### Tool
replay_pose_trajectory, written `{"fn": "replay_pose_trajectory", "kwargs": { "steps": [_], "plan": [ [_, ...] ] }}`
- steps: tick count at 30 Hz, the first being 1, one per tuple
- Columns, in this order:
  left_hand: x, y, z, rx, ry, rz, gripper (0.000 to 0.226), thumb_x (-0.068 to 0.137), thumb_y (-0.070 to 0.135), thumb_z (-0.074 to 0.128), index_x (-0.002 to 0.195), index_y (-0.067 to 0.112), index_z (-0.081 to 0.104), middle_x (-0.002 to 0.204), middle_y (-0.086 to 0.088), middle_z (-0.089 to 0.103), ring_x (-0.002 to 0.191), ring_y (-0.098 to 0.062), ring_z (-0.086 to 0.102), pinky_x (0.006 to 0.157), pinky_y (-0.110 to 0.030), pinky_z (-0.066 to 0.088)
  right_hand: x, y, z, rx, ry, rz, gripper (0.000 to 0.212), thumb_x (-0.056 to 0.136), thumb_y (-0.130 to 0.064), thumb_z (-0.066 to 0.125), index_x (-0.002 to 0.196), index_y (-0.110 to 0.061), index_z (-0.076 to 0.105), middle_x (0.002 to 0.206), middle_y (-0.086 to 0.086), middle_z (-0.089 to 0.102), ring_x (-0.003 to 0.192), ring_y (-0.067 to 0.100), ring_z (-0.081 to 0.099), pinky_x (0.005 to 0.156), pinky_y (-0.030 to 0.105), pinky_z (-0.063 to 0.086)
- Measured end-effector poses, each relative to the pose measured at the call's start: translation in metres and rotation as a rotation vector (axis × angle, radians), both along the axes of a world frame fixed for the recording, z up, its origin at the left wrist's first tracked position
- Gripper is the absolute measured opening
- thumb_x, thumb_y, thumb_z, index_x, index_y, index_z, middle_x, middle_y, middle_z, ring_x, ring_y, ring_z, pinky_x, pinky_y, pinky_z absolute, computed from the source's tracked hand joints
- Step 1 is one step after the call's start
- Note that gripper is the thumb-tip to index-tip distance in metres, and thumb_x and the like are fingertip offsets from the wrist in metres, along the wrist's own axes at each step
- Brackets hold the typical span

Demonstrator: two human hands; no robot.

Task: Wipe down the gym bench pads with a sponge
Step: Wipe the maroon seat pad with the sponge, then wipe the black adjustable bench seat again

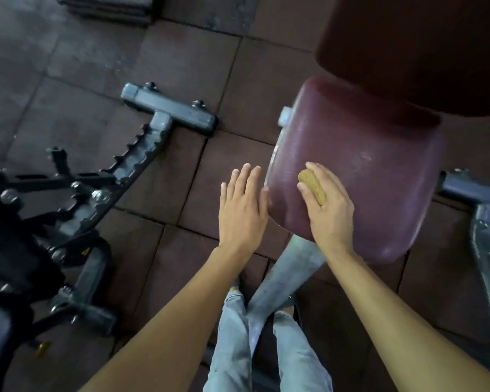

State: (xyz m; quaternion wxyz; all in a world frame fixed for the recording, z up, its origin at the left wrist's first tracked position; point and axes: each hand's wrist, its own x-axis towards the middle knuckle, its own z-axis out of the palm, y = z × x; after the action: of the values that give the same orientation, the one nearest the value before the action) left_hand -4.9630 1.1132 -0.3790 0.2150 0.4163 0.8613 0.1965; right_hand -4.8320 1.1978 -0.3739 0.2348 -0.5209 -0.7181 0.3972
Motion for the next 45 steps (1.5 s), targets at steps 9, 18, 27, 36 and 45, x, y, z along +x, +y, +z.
{"fn": "replay_pose_trajectory", "kwargs": {
  "steps": [9, 18, 27, 36, 45],
  "plan": [
    [-0.125, -0.221, 0.061, -0.045, 0.1, 0.619, 0.043, 0.103, 0.033, 0.042, 0.143, 0.017, 0.046, 0.154, -0.002, 0.038, 0.146, -0.022, 0.027, 0.12, -0.047, 0.022, -0.176, -0.165, 0.064, -0.124, 0.136, 0.621, 0.038, 0.092, -0.017, 0.069, 0.13, -0.021, 0.064, 0.132, -0.005, 0.062, 0.127, 0.009, 0.055, 0.108, 0.033, 0.042],
    [-0.22, -0.499, 0.034, -0.136, 0.147, 1.096, 0.039, 0.1, 0.026, 0.05, 0.137, 0.013, 0.053, 0.149, -0.007, 0.045, 0.142, -0.027, 0.035, 0.118, -0.049, 0.025, -0.341, -0.399, 0.045, -0.256, 0.249, 1.096, 0.038, 0.094, -0.017, 0.068, 0.13, -0.028, 0.062, 0.131, -0.008, 0.061, 0.127, 0.011, 0.056, 0.107, 0.043, 0.046],
    [-0.323, -0.676, -0.072, -0.328, 0.242, 1.194, 0.049, 0.101, 0.029, 0.046, 0.147, 0.015, 0.039, 0.159, -0.009, 0.027, 0.148, -0.028, 0.02, 0.121, -0.049, 0.012, -0.456, -0.553, -0.094, 0.302, -0.019, 1.624, 0.057, 0.099, -0.053, 0.046, 0.149, -0.027, 0.042, 0.161, 0.002, 0.03, 0.152, 0.022, 0.017, 0.124, 0.04, 0.015],
    [-0.337, -0.711, -0.105, -0.434, 0.299, 1.17, 0.055, 0.104, 0.039, 0.027, 0.155, 0.02, 0.018, 0.164, -0.007, 0.011, 0.152, -0.025, 0.006, 0.123, -0.048, 0.006, -0.595, -0.581, -0.135, 0.63, -0.107, 1.555, 0.052, 0.104, -0.047, 0.036, 0.152, -0.028, 0.034, 0.162, 0.004, 0.028, 0.151, 0.03, 0.019, 0.12, 0.051, 0.017],
    [-0.337, -0.711, -0.104, -0.459, 0.292, 1.153, 0.055, 0.105, 0.04, 0.027, 0.156, 0.021, 0.017, 0.164, -0.007, 0.01, 0.152, -0.026, 0.006, 0.122, -0.051, 0.01, -0.478, -0.595, -0.11, 0.459, -0.149, 1.496, 0.048, 0.103, -0.035, 0.045, 0.15, -0.02, 0.042, 0.16, 0.005, 0.031, 0.151, 0.031, 0.017, 0.121, 0.048, 0.02]
  ]
}}
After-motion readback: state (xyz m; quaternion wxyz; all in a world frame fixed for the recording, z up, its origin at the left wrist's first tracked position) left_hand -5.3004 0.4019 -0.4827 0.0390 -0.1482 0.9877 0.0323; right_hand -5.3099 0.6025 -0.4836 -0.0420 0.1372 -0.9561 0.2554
